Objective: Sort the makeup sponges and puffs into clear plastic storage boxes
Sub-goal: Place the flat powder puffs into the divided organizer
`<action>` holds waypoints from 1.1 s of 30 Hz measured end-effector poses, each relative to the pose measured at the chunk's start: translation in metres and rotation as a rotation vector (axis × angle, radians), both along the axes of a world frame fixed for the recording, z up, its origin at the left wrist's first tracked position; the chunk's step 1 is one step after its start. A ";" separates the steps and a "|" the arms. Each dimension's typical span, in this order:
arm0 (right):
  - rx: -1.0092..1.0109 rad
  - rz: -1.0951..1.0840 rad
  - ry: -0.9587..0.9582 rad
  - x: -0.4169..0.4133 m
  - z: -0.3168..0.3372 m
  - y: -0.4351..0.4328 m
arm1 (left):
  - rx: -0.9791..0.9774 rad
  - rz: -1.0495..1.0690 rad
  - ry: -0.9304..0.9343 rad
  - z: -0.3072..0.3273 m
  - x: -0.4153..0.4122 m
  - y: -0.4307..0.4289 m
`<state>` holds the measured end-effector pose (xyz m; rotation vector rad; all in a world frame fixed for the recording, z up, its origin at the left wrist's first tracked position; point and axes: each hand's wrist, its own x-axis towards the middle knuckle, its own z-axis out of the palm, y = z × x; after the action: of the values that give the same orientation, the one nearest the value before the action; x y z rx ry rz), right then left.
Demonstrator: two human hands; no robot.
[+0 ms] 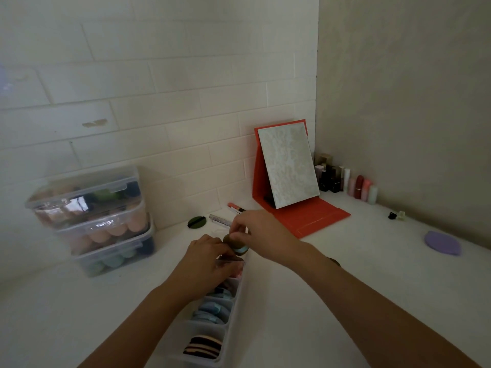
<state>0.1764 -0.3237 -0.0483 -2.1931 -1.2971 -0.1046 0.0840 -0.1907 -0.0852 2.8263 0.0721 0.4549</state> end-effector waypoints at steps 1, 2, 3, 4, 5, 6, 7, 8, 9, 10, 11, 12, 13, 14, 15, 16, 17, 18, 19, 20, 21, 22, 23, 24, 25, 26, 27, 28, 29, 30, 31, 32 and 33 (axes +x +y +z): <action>-0.008 0.002 -0.007 -0.001 0.000 0.001 | -0.002 -0.001 -0.007 0.000 0.000 0.000; -0.018 0.003 -0.012 -0.001 -0.001 0.001 | -0.009 -0.001 -0.003 -0.001 -0.001 0.001; -0.029 0.005 -0.011 -0.001 -0.002 0.000 | -0.016 -0.006 -0.007 -0.001 -0.002 0.001; -0.043 0.013 0.001 0.000 -0.002 0.000 | -0.024 -0.016 -0.011 -0.001 -0.002 0.002; -0.060 0.025 0.023 0.000 -0.003 -0.001 | -0.028 -0.022 -0.013 -0.001 -0.002 0.002; -0.082 0.040 0.040 0.001 -0.003 -0.003 | -0.024 -0.021 -0.016 0.000 -0.001 0.002; -0.104 0.051 0.047 0.001 -0.003 -0.004 | -0.016 -0.014 -0.018 0.000 -0.001 0.001; -0.118 0.055 0.039 0.002 -0.004 -0.004 | -0.009 -0.004 -0.022 0.000 -0.001 0.000; -0.125 0.049 0.017 0.001 -0.004 -0.004 | -0.004 -0.001 -0.029 0.000 -0.001 0.000; -0.127 0.034 -0.018 0.001 -0.004 -0.003 | -0.004 0.002 -0.032 0.000 -0.002 0.000; -0.129 0.013 -0.059 0.000 -0.003 -0.001 | -0.006 0.003 -0.031 0.000 -0.003 0.000; -0.136 -0.007 -0.097 -0.001 -0.004 0.001 | -0.013 0.001 -0.030 0.000 -0.003 0.000; -0.148 -0.023 -0.131 -0.003 -0.004 0.003 | -0.020 -0.006 -0.037 0.000 -0.004 0.000; -0.173 -0.034 -0.165 -0.005 -0.005 0.005 | -0.027 -0.010 -0.046 0.000 -0.004 0.000; -0.205 -0.040 -0.202 -0.007 -0.006 0.008 | -0.025 -0.008 -0.052 0.000 -0.004 0.000; -0.243 -0.042 -0.233 -0.007 -0.008 0.011 | -0.020 -0.001 -0.054 0.000 -0.004 0.000; -0.278 -0.046 -0.253 -0.007 -0.011 0.014 | -0.015 0.005 -0.056 0.000 -0.004 -0.001; -0.302 -0.053 -0.259 -0.007 -0.013 0.016 | -0.017 0.006 -0.060 0.000 -0.004 0.000; -0.315 -0.057 -0.264 -0.007 -0.015 0.017 | -0.016 0.001 -0.067 0.000 -0.004 0.000; -0.316 -0.056 -0.274 -0.007 -0.016 0.017 | -0.013 0.000 -0.067 0.000 -0.004 0.000; -0.309 -0.055 -0.287 -0.007 -0.017 0.017 | -0.013 0.001 -0.065 0.000 -0.004 0.000; -0.294 -0.058 -0.295 -0.007 -0.017 0.017 | -0.017 0.004 -0.062 0.000 -0.004 -0.001; -0.276 -0.064 -0.297 -0.008 -0.017 0.016 | -0.018 0.006 -0.062 0.000 -0.004 -0.001; -0.264 -0.071 -0.299 -0.009 -0.017 0.016 | -0.014 0.007 -0.063 0.000 -0.004 -0.001; -0.267 -0.082 -0.305 -0.008 -0.017 0.017 | -0.005 0.008 -0.064 0.000 -0.003 -0.001; -0.283 -0.097 -0.309 -0.008 -0.018 0.018 | 0.007 0.013 -0.061 -0.001 -0.003 -0.001; -0.297 -0.117 -0.312 -0.009 -0.020 0.019 | 0.016 0.019 -0.058 -0.001 -0.004 -0.001; -0.304 -0.136 -0.310 -0.009 -0.021 0.021 | 0.017 0.022 -0.058 -0.001 -0.003 0.000; -0.306 -0.148 -0.298 -0.009 -0.022 0.022 | 0.012 0.018 -0.058 -0.002 -0.003 0.000; -0.309 -0.147 -0.279 -0.008 -0.024 0.022 | 0.004 0.009 -0.053 -0.002 -0.003 0.001; -0.317 -0.132 -0.253 -0.007 -0.025 0.022 | -0.001 -0.008 -0.049 -0.002 -0.002 0.002; -0.322 -0.106 -0.224 -0.006 -0.024 0.021 | -0.001 -0.027 -0.041 -0.002 -0.002 0.003; -0.320 -0.075 -0.191 -0.004 -0.022 0.019 | 0.001 -0.042 -0.031 -0.002 -0.001 0.004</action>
<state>0.1727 -0.3047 -0.0707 -2.5562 -1.4152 -0.1471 0.0827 -0.1868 -0.0876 2.8152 0.0068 0.4890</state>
